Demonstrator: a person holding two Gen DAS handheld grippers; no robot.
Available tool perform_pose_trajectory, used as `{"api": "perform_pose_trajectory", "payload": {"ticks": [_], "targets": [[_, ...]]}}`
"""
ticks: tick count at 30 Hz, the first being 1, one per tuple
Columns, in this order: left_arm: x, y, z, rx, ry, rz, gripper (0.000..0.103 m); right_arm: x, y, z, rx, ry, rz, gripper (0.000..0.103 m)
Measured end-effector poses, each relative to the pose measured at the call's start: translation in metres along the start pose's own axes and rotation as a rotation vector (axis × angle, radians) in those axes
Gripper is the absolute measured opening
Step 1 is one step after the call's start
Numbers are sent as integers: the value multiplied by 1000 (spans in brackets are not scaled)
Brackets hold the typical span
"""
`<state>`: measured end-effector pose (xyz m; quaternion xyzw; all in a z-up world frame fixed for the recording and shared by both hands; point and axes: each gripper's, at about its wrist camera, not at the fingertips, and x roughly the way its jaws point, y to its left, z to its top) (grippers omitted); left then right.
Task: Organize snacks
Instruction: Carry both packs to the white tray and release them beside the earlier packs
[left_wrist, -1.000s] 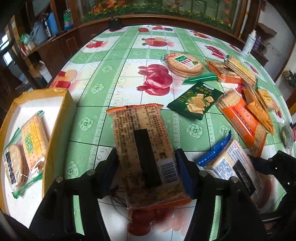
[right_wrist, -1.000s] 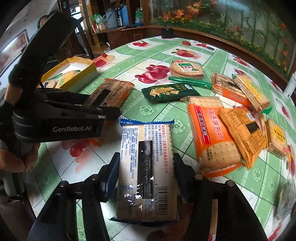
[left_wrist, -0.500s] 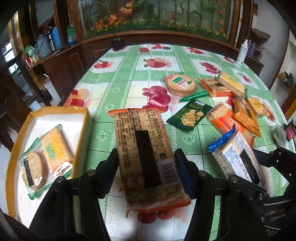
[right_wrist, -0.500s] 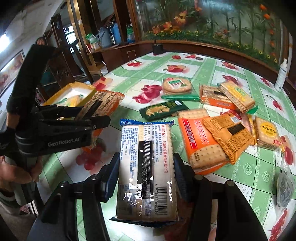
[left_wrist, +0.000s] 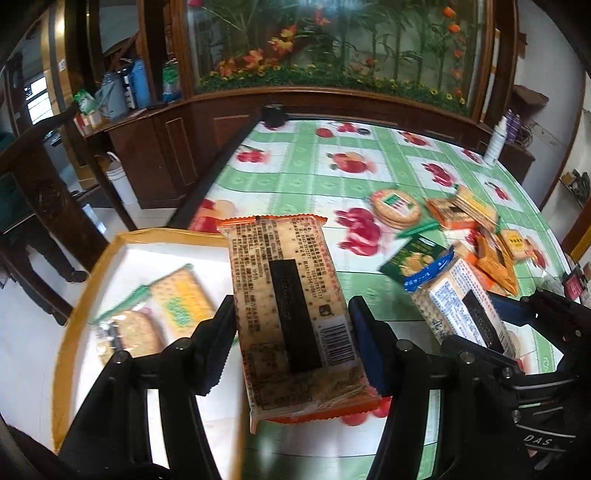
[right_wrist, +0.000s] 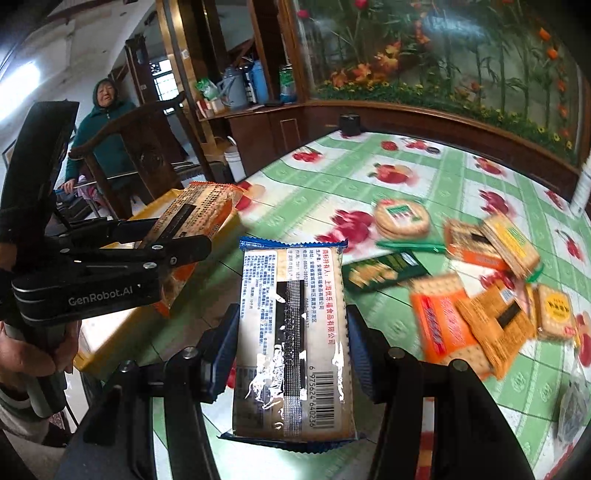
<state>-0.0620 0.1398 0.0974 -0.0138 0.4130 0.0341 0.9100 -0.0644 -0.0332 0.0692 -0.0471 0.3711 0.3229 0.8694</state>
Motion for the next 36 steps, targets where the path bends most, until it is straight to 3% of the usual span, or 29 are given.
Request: {"api": "perform_pose_trajectory", "payload": {"ticks": [13,36], "targets": [[5,95,1,-117,27,110,62,30,47,34,-69,-3,87,55],[39,153,-19,-161,104,151,62,116,115,77,-71,80,212,55]]}}
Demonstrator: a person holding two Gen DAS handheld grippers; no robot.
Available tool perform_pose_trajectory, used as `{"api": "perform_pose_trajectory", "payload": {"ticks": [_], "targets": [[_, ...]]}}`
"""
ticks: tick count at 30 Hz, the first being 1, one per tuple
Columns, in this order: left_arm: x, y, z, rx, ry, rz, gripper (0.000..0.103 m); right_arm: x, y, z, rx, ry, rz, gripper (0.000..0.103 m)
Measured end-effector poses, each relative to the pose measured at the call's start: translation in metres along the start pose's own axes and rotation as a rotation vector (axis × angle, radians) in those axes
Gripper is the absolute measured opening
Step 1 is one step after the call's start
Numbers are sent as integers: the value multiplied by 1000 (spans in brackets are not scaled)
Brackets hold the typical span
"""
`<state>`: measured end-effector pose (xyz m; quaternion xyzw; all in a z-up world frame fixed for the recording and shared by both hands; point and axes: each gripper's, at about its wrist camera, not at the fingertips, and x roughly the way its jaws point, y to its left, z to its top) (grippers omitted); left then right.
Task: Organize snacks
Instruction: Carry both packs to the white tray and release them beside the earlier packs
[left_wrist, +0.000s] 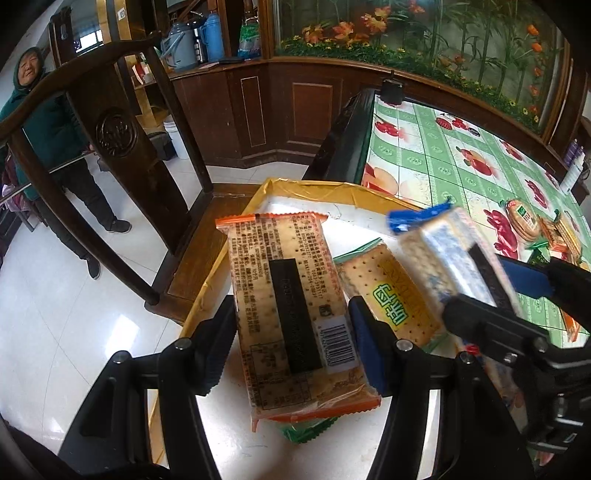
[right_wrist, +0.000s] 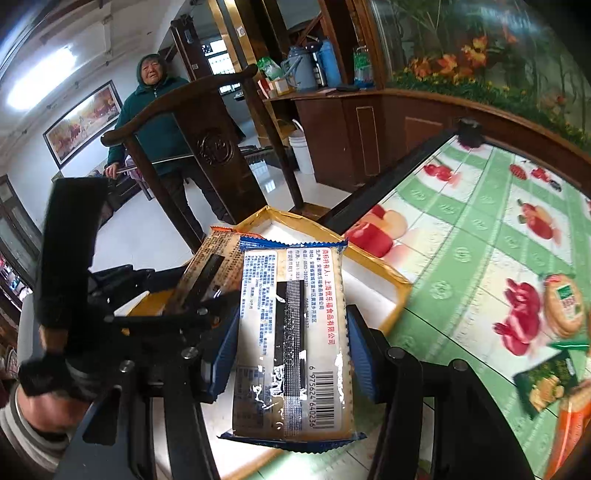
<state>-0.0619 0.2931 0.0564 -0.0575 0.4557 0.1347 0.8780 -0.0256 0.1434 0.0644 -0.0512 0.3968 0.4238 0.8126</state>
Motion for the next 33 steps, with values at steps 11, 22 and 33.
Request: {"api": "perform_pose_trajectory", "payload": {"ticks": [11,22,33], "targets": [[6,7,0,12,6,20,62,25,-7,0,74,40,15,55],[8,16,-2,2,10,37,59,38,-11,3,138,46,-7,54],[6,6,-5,43,-2,78,60,31,-6,1,179,51,46,58]]}}
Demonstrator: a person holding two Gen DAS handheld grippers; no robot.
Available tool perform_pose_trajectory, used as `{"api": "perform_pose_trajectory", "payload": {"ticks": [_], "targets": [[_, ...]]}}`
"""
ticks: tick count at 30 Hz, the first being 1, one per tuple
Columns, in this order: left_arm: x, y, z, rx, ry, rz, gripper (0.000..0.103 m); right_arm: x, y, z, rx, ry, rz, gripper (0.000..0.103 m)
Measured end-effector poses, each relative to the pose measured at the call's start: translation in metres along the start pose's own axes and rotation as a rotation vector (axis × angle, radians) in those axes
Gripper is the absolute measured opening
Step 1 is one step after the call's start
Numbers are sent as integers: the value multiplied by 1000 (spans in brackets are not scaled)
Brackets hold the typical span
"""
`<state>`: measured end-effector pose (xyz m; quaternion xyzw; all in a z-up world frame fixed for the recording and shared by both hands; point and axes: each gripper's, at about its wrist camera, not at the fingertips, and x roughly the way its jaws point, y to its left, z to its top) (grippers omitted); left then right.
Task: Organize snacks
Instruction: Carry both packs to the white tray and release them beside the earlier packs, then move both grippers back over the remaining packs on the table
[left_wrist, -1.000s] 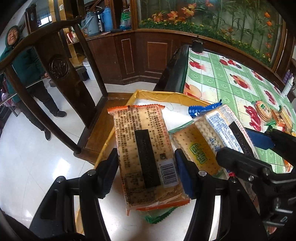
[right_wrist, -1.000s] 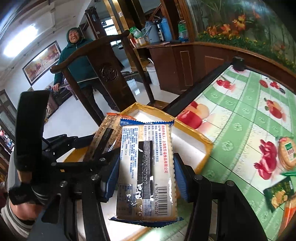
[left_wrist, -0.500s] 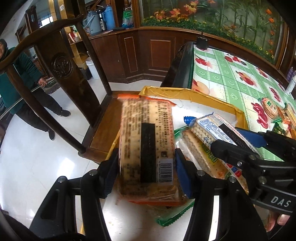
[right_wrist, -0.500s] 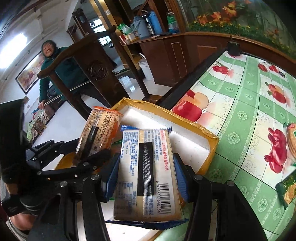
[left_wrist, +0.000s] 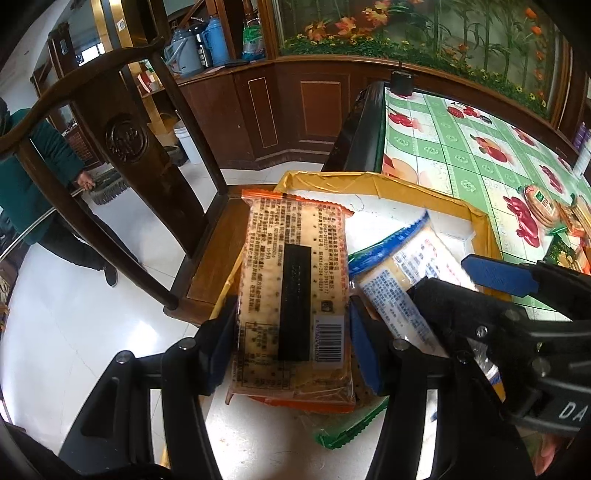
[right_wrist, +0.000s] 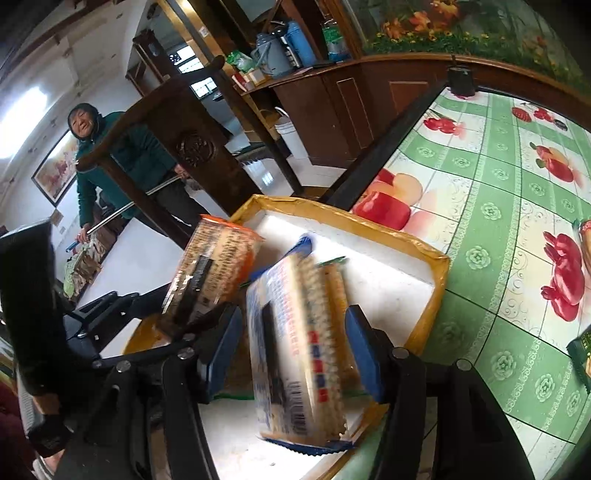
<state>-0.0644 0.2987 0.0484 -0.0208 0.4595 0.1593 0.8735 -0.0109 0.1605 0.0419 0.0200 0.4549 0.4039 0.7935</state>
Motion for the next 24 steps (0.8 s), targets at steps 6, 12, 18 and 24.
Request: {"api": "perform_pose_trajectory", "payload": {"ticks": [6,12,18,24], "targets": [[-5,-1,1,-11,-8,-3,73,-6,-4,-3,2,-9,1,58],[-15,-9,3,7,-34,38,86,-22,-5,-6,-28,-39,-20,62],[-21,-5,6,-39,-34,25,86,-38,-18,-12,-8,-70,-36,62],[-35,-13,9,-52,-48,-7,86,-54,-31,-17,8,-82,-49,62]]}}
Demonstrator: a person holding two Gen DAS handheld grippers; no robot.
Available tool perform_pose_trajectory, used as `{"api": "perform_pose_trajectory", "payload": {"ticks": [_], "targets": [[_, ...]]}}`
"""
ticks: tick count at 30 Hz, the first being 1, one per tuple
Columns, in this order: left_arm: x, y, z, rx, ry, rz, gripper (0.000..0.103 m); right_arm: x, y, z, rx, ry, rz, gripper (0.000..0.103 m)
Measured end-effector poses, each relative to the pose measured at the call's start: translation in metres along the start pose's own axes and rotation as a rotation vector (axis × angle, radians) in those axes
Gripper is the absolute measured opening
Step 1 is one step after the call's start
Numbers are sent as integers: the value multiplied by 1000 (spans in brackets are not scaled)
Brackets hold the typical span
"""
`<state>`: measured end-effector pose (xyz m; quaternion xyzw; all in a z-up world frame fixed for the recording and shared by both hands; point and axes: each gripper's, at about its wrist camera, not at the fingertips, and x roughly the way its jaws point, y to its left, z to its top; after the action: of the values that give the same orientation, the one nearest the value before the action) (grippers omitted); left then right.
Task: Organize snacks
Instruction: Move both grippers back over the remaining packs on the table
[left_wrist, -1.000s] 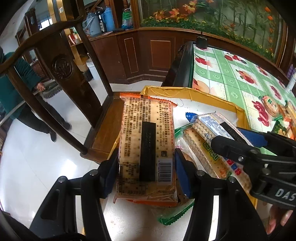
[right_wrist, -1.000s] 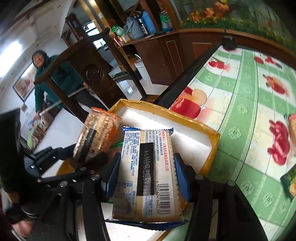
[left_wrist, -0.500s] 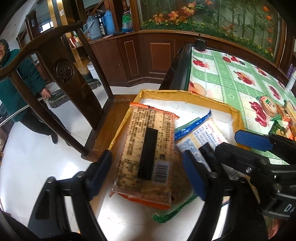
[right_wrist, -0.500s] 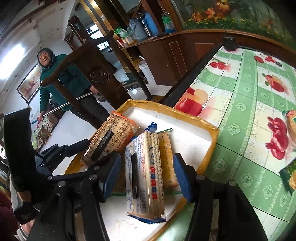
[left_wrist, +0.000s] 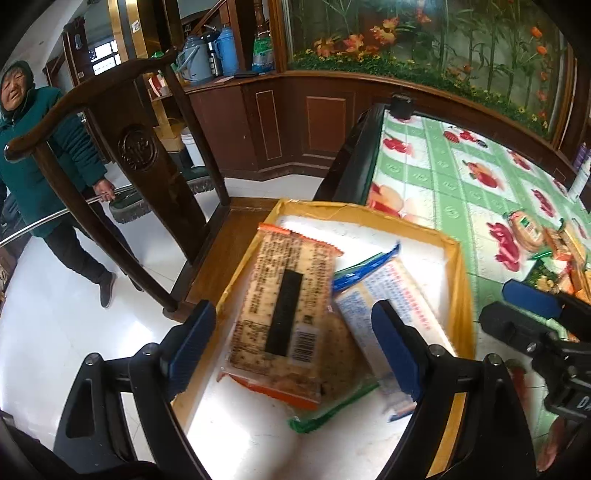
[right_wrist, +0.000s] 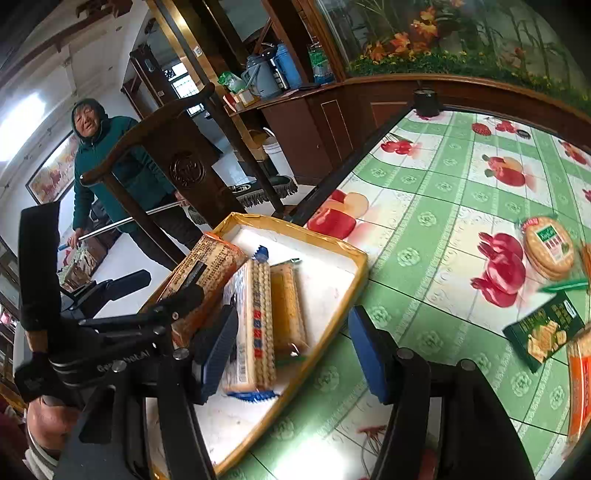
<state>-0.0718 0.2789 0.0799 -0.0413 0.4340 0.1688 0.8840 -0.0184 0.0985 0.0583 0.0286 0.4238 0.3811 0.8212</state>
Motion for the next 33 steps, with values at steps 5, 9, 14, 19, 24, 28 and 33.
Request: {"api": "perform_pose_trajectory", "payload": {"ticks": [5,9,14,19,24,28,33], "targets": [[-9,-19,3,5,-7,-48,86,-10,-8,-12,-9,4,-31,62],[-14,-45,3,16,3,-116,87,-23,-25,-23,16,6,-54,63],[-16,-88,4,64,24,-200,87,-48,-55,-36,58,-7,-115,63],[-10,-135,5,117,83,-295,87,-81,-98,-52,97,-4,-176,64],[-8,-179,8,186,121,-349,87,-105,-145,-64,163,-4,-182,65],[6,-212,10,225,181,-377,87,-114,-180,-66,235,-14,-151,65],[25,-237,11,268,229,-369,87,-123,-201,-61,232,-19,-208,65]]}}
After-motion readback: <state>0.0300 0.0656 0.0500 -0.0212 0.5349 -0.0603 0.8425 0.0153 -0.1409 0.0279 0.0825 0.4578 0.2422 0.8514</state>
